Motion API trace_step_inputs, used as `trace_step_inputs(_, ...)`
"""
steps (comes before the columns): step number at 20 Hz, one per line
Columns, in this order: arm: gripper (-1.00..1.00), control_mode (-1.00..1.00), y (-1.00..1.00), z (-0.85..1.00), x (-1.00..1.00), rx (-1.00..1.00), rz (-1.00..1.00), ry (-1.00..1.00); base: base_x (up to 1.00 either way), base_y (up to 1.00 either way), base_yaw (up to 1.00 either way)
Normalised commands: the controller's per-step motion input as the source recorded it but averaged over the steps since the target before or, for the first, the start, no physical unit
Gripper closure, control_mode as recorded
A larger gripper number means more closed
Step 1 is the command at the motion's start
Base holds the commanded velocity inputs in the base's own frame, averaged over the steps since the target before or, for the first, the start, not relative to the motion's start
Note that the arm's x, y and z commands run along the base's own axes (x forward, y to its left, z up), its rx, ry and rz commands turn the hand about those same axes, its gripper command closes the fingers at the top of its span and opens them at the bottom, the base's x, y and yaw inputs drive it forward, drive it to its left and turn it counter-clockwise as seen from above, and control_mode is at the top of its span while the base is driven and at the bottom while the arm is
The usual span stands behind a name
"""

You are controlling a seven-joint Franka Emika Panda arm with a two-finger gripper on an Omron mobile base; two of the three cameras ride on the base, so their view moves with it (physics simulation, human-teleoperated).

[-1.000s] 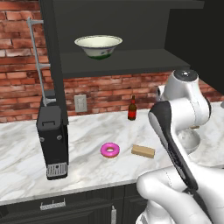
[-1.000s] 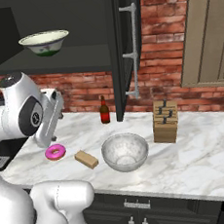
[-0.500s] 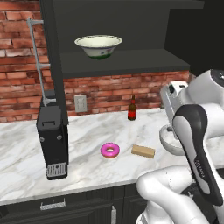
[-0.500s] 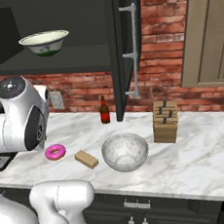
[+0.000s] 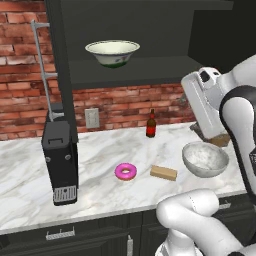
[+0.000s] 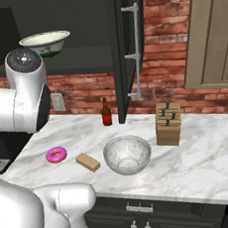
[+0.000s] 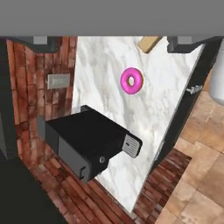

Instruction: Pick both bowls and place them on the counter. Then place the cream cheese stick in one bowl and place the donut in the other bowl.

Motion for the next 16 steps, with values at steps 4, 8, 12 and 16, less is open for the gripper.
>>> trace_step_inputs(4, -1.0, -1.0, 0.27, 0.36, 0.04, 0.05, 0.18, -0.07, 0.0, 0.0, 0.0)
trace_step_inputs(8, -1.0, -1.0, 0.43, 0.09, 0.08, -0.03, 0.03, -0.1, 0.0, 0.0, 0.0)
trace_step_inputs(12, -1.0, -1.0, 0.34, 0.05, 0.22, -0.05, 0.0, -0.11, 0.0, 0.0, 0.0)
trace_step_inputs(16, -1.0, -1.0, 0.07, 0.05, 0.25, 0.0, 0.0, -0.23, 0.0, 0.0, 0.0)
